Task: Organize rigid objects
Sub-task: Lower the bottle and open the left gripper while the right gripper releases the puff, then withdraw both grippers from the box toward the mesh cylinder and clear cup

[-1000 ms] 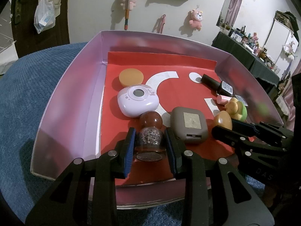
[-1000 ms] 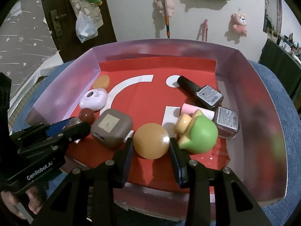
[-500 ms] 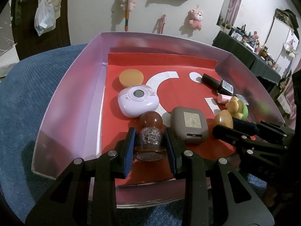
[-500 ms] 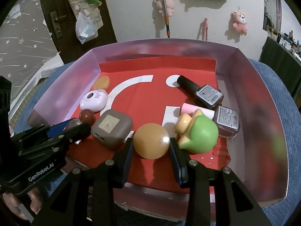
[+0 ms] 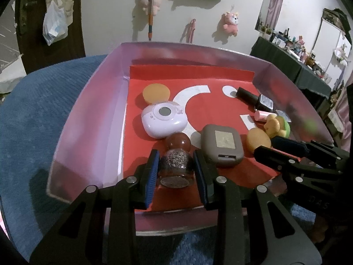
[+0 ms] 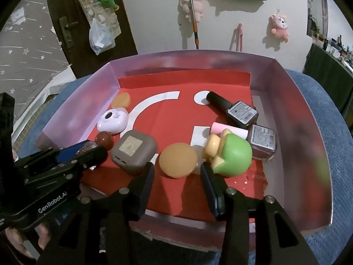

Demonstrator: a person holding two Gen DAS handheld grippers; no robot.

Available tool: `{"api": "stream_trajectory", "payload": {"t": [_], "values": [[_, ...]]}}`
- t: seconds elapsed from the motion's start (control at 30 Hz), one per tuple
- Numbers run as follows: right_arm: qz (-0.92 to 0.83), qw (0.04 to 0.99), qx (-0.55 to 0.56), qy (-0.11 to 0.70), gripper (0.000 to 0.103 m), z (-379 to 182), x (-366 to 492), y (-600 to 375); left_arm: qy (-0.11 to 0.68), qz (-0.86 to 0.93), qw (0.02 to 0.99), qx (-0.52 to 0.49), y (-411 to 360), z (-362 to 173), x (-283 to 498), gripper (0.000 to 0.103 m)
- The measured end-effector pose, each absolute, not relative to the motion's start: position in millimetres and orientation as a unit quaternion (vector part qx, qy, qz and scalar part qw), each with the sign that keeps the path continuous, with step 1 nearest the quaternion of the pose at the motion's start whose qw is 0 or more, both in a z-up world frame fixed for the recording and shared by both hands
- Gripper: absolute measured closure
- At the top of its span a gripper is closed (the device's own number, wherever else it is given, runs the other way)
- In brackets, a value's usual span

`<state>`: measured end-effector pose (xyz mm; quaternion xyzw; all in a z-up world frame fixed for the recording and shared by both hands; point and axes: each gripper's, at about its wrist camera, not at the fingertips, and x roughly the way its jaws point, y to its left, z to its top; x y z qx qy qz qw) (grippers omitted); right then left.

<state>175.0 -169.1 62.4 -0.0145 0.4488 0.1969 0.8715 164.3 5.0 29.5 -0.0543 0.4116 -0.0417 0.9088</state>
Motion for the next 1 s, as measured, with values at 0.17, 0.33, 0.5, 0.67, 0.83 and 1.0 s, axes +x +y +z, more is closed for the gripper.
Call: {"api": "stream_trajectory", "payload": {"t": [0.17, 0.33, 0.5, 0.67, 0.83, 1.0], "values": [[0.199, 0.876, -0.008, 0.440, 0.051, 69, 166, -173, 0.394, -0.056, 0.916, -0.056, 5, 39, 155, 0.035], [0.204, 0.883, -0.003, 0.423, 0.043, 81, 155, -177, 0.381, -0.051, 0.922, -0.041, 1, 47, 145, 0.030], [0.206, 0.895, -0.009, 0.396, 0.032, 95, 137, -181, 0.370, -0.049, 0.926, -0.052, 6, 56, 135, 0.016], [0.216, 0.899, -0.006, 0.380, 0.020, 104, 123, -183, 0.362, -0.043, 0.929, -0.064, 11, 62, 126, 0.009], [0.222, 0.907, 0.001, 0.359, 0.003, 113, 108, -187, 0.356, -0.040, 0.931, -0.065, 12, 66, 117, 0.004], [0.229, 0.911, 0.010, 0.344, 0.000, 121, 95, -190, 0.348, -0.038, 0.935, -0.064, 13, 70, 107, 0.002]]}}
